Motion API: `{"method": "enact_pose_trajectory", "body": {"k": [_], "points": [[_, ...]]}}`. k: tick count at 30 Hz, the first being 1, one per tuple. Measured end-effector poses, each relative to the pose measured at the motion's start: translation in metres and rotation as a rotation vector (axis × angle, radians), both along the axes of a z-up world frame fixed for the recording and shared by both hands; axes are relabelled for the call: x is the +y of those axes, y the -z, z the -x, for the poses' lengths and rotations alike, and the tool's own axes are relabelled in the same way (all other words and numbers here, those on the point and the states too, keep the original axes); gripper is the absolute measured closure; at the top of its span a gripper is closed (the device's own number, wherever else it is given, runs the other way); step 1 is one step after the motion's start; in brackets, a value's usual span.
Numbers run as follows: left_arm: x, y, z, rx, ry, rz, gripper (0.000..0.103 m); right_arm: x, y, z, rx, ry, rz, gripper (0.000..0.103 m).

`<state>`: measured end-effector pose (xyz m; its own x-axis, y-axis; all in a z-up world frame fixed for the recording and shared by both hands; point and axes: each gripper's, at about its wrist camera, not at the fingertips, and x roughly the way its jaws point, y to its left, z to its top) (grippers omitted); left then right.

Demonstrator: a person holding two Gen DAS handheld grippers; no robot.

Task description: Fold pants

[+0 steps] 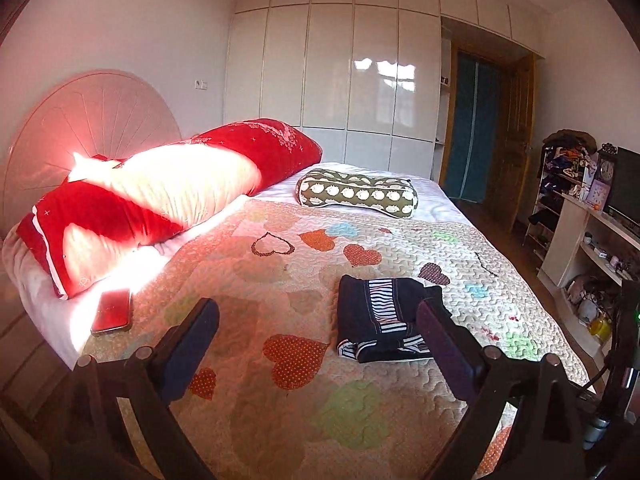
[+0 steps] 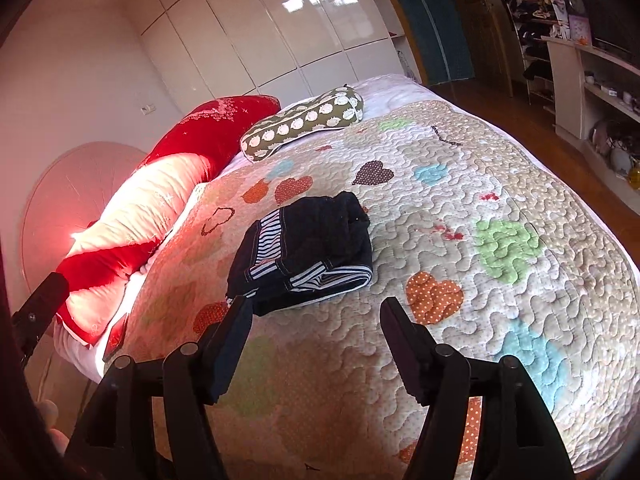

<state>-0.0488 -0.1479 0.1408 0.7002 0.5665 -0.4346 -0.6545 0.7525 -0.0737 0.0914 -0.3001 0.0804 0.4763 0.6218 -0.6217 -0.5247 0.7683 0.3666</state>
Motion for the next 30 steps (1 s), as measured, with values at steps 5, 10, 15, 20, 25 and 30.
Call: {"method": "enact_pose_trajectory", "body": {"k": [5,10,15,20,25,30], "points": [[-0.018,0.006,0.007,0.057,0.024,0.007,0.004,-0.009,0.005,0.018,0.012,0.028,0.035,0.031],[-0.032,0.020,0.011,0.114,0.071,0.006,0.002,-0.011,0.017,0.035,0.034,0.069,0.110,0.031],[-0.035,0.029,0.004,0.152,0.101,0.018,0.002,-0.004,0.033,0.036,0.064,0.060,0.169,0.030],[-0.032,0.032,0.004,0.159,0.107,0.038,0.002,-0.003,0.038,0.034,0.082,0.062,0.178,0.030],[-0.034,0.033,0.002,0.163,0.117,0.045,0.002,-0.003,0.038,0.036,0.074,0.056,0.183,0.029],[-0.033,0.039,-0.003,0.184,0.132,0.065,0.002,-0.001,0.041,0.037,0.079,0.044,0.200,0.029]]}}
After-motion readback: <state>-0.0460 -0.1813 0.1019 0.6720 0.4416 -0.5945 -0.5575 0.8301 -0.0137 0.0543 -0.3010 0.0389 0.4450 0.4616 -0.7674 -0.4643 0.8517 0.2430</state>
